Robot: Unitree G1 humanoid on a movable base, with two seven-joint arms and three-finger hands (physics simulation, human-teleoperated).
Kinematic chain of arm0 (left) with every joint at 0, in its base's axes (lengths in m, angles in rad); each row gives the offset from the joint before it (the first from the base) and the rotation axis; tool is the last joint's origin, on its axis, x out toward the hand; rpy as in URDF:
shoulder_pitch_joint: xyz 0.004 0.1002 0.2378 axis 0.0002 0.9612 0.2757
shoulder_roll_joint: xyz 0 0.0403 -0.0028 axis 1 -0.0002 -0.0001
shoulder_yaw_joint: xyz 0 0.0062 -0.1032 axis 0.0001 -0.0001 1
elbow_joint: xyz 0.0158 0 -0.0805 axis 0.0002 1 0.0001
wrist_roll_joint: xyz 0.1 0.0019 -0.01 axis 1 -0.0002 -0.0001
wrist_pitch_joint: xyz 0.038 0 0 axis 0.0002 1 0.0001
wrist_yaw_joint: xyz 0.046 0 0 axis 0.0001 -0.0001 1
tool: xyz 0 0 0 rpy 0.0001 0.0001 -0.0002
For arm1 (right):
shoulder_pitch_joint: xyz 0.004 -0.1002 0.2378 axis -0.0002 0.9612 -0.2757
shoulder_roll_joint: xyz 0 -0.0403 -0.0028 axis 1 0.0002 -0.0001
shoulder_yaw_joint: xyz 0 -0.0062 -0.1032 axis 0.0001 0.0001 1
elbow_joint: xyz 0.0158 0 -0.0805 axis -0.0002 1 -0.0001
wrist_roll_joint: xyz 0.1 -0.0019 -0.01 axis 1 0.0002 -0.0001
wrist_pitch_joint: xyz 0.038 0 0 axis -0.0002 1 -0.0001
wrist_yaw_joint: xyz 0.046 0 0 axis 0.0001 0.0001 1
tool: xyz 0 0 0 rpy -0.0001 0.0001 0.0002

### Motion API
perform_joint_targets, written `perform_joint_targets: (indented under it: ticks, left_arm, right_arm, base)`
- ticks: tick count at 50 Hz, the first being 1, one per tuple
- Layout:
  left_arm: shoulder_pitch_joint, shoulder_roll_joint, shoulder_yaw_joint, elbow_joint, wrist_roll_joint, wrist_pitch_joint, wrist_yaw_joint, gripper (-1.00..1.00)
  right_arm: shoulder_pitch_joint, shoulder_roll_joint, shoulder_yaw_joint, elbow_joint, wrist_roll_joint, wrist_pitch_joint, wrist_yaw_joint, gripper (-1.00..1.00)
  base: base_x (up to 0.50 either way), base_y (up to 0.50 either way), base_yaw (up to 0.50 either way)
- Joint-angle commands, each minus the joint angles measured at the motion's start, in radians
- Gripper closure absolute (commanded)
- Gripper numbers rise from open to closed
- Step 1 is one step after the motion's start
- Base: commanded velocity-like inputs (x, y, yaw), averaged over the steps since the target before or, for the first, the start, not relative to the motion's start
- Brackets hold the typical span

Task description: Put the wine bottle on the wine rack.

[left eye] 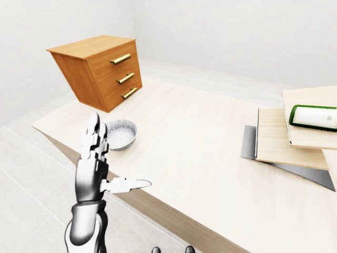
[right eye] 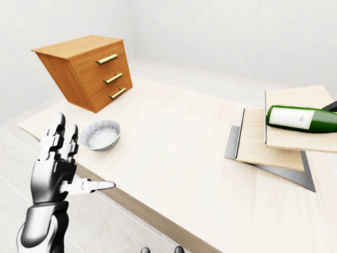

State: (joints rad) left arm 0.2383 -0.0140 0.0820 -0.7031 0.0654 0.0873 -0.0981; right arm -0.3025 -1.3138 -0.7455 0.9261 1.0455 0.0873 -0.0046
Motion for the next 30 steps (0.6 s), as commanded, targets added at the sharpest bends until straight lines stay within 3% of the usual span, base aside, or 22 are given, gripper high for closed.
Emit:
perform_joint_targets:
  ticks: [1, 17, 30]
  left_arm:
    - [0.002, 0.0, -0.002, -0.022, 0.0, 0.0, -0.002, -1.0]
    - [0.007, -0.001, 0.005, 0.005, -0.007, 0.0, -0.004, -1.0]
    - [0.009, -0.001, 0.005, 0.004, -0.006, 0.0, -0.004, -1.0]
  right_arm:
    - [0.076, -0.026, -0.141, -0.198, 0.045, 0.0, -0.081, -1.0]
    - [0.068, 0.001, -0.278, -0.52, 0.066, 0.0, -0.219, -1.0]
    - [0.072, 0.034, -0.332, -0.722, 0.097, 0.0, -0.255, -1.0]
  base:
    - [0.0, 0.0, 0.0]
    - [0.0, 0.0, 0.0]
    - [0.0, 0.0, 0.0]
